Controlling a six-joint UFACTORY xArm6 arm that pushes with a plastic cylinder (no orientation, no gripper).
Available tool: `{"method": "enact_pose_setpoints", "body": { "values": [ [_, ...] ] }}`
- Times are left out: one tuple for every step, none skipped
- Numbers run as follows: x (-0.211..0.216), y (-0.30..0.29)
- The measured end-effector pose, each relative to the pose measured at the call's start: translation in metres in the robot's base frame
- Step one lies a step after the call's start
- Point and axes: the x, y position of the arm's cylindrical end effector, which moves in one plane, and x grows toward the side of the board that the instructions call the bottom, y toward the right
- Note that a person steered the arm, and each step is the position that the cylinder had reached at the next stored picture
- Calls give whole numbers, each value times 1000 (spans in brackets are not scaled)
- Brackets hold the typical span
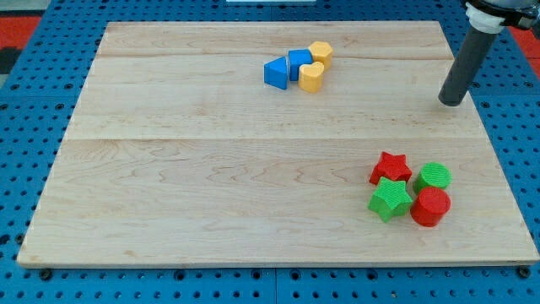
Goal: Place the yellow heart towards the left side of the blue cube
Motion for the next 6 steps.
{"method": "enact_pose_setpoints", "body": {
  "values": [
    [-2,0],
    [-15,-10],
    [-29,-28],
    [-37,-58],
    [-37,-138],
    [-48,-217]
  ]
}}
